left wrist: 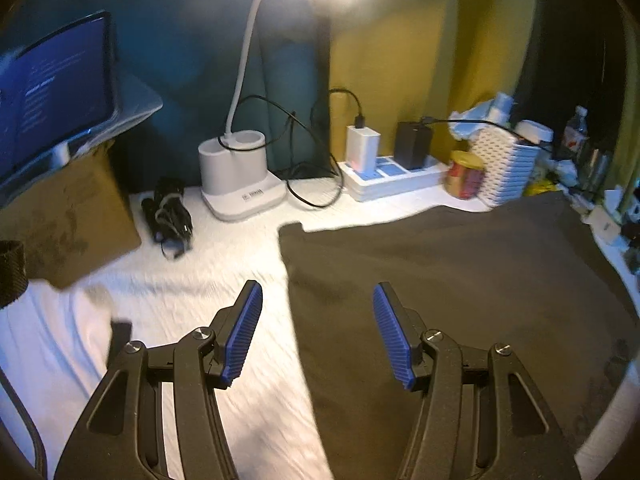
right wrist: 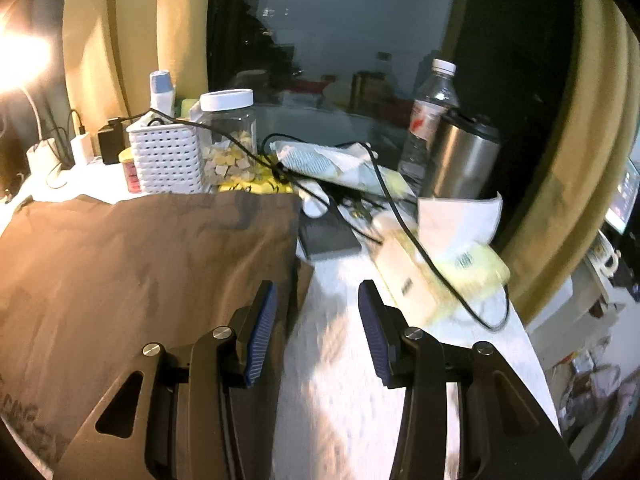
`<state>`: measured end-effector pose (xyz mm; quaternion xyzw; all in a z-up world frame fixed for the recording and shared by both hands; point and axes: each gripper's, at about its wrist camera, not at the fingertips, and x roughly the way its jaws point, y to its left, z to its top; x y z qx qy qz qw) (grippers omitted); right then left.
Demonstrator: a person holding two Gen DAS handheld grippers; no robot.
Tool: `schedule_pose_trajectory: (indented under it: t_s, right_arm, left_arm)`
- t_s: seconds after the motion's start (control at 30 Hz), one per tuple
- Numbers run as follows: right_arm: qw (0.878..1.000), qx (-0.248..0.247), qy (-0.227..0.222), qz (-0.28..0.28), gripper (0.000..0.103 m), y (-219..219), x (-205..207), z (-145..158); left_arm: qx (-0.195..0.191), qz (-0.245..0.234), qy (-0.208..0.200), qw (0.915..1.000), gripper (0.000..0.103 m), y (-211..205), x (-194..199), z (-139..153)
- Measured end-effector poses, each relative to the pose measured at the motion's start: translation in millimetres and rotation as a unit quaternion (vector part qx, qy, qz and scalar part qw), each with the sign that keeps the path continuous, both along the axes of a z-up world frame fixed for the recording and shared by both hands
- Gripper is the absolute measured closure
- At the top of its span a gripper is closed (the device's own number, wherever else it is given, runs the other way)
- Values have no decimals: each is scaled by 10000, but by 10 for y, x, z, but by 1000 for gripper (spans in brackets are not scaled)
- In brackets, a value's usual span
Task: Fold small clothes
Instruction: 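Open both grippers and lift them off the folded hem, then grasp the folded edge with both grippers and pull it straight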
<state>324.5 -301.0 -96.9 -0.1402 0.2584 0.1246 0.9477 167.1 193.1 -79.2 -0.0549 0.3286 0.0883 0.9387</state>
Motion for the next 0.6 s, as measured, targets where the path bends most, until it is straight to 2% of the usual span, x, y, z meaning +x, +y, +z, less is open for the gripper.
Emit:
schedule_pose_trajectory:
  t_s: [0.1,0.3,0.6]
  right_arm:
    - [10000,77,40,-25,58,-71,-180,-35]
    - [9995,279,146,-71,58,-196,-511,-137]
    - [9985,438,307,-139,58,-342,-861,-304]
  left_arm:
    - [-101,-43,-10,9999,45,-113,-185,-18]
    - [-565,92,41,9983,45,-238,-475,-110]
    - [-776,146,4,9969,45,-382,-821,-162]
